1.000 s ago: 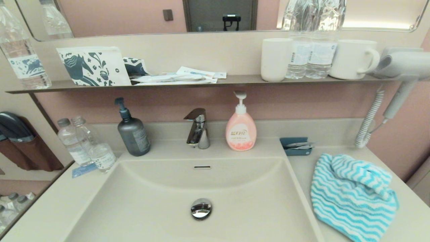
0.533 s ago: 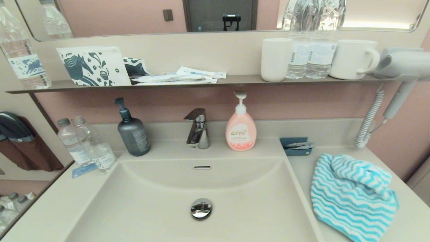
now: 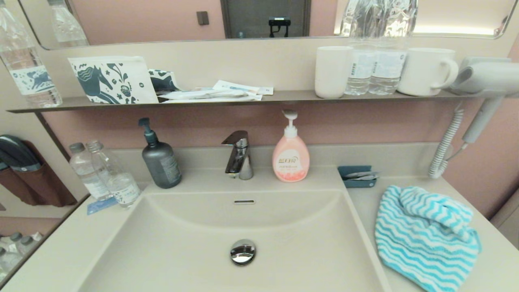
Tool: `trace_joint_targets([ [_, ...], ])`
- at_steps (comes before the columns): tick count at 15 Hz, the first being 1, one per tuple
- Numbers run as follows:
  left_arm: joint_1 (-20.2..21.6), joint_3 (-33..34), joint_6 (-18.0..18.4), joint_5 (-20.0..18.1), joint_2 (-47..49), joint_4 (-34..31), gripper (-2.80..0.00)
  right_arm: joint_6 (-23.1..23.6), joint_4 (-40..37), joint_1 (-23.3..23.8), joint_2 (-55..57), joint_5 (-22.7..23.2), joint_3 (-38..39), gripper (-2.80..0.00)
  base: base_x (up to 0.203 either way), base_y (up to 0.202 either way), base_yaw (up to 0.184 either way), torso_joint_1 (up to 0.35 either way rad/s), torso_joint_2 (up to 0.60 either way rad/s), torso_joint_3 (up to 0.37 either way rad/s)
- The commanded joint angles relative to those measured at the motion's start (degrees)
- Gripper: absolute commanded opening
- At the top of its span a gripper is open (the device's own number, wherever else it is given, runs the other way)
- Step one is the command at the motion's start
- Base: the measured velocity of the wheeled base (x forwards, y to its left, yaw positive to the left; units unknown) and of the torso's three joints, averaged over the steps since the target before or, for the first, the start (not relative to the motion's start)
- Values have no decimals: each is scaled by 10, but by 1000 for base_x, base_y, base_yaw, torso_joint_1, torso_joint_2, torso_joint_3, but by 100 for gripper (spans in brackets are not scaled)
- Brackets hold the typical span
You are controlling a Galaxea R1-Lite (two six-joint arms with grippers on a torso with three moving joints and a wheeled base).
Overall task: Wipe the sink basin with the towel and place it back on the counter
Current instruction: Pick up the cloth
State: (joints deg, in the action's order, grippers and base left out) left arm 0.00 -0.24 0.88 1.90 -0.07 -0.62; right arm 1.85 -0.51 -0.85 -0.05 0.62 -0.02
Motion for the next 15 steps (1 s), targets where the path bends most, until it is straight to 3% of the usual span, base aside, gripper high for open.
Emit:
trace_joint_targets([
  [1,0,0,0,0,1,0,-280,1,-1,0,0,0,-9,-280,0,0,0,0,0,0],
  [8,0,0,0,0,1,0,-280,2,-21,0,51,-4,-99,-280,0,0,0,0,0,0],
  [15,0,0,0,0,1,0,-280,-2,-14,0,283,-68,-167,-280,0,0,0,0,0,0],
])
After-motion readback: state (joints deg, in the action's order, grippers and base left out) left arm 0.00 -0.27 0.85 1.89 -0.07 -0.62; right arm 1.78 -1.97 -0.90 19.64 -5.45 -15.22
